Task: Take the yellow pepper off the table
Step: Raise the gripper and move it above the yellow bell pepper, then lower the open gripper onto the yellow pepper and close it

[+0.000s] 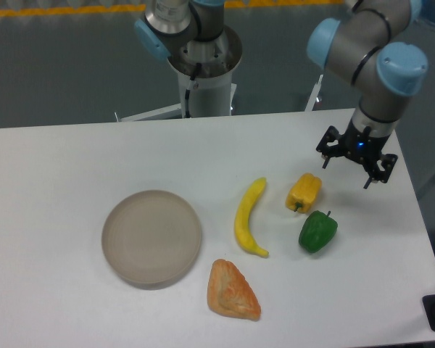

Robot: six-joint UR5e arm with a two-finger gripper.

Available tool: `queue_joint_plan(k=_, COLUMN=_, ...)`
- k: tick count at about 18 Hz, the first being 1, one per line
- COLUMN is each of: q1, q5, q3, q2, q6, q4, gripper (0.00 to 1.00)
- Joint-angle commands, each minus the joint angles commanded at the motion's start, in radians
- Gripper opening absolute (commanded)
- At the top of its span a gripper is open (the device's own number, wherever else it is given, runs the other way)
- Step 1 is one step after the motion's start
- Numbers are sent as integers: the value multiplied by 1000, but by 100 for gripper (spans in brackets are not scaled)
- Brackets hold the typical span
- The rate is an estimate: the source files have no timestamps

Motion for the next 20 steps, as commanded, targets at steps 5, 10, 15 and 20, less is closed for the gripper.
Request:
queue_joint_plan(k=5, q1=0, q5=-31, q3=-45, q2=5, q6=34, q4=9, gripper=100)
queue_joint_plan(k=10, q1=-11, q5=-31, q3=-115, q2=20, q6=46, q4=71, gripper=100)
queue_joint_plan(k=15, q1=-14, q5=-31, q3=-135, q2=25, q6=35, q4=95, gripper=100)
queue_joint_plan(k=20, q1=-15, q5=-31, q3=-167, q2=19, q6=40, q4=155, gripper=100)
